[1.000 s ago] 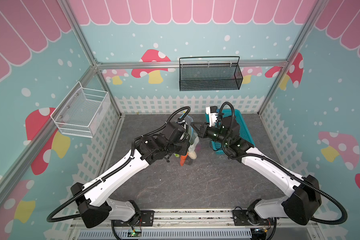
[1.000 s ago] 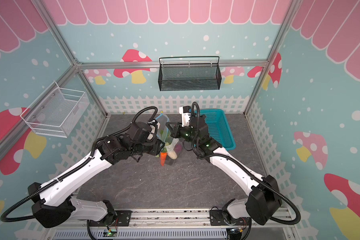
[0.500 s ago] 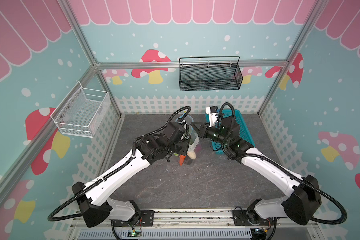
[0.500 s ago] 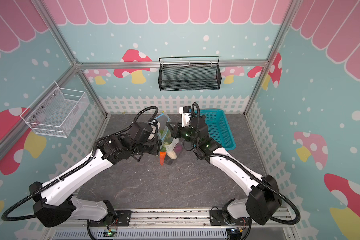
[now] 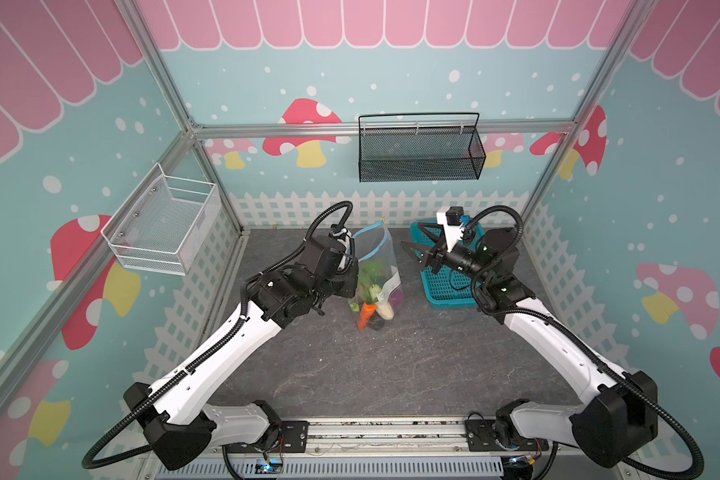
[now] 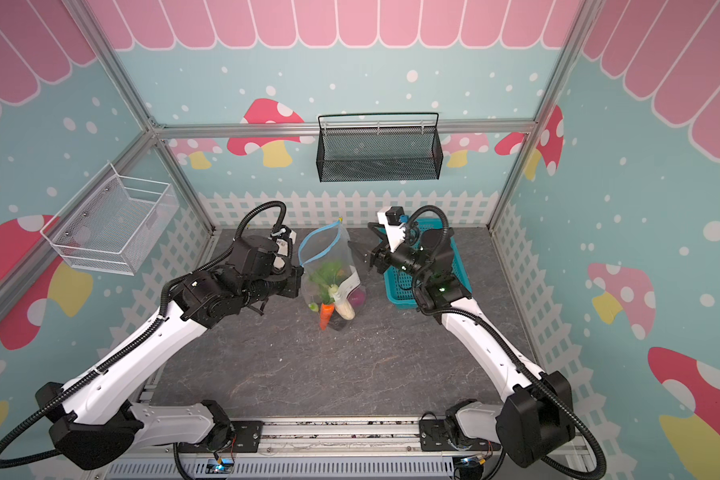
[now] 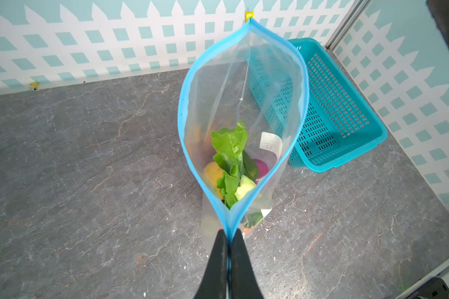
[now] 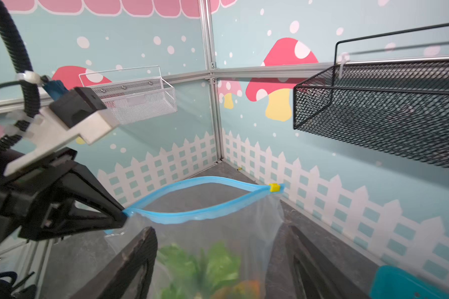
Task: Place the food in the zip-top bag and seal the zipper
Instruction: 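Release the zipper and draw back the right gripper while the left holds the bag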
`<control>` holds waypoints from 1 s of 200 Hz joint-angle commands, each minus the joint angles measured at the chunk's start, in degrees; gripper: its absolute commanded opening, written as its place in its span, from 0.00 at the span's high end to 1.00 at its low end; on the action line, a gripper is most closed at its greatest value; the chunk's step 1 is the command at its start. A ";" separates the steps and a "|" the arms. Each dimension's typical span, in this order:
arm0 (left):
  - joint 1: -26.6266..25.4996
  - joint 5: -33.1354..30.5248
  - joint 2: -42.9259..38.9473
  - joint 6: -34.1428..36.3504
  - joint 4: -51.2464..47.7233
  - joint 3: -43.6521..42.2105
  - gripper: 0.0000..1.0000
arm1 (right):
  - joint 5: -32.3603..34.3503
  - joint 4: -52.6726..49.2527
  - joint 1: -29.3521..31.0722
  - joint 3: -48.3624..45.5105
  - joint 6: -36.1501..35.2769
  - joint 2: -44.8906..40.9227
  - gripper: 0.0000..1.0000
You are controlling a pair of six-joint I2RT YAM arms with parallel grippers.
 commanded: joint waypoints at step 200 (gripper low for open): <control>7.33 1.70 -6.56 16.85 14.11 -9.63 1.00 | -33.43 43.79 -8.31 2.41 21.17 30.57 0.38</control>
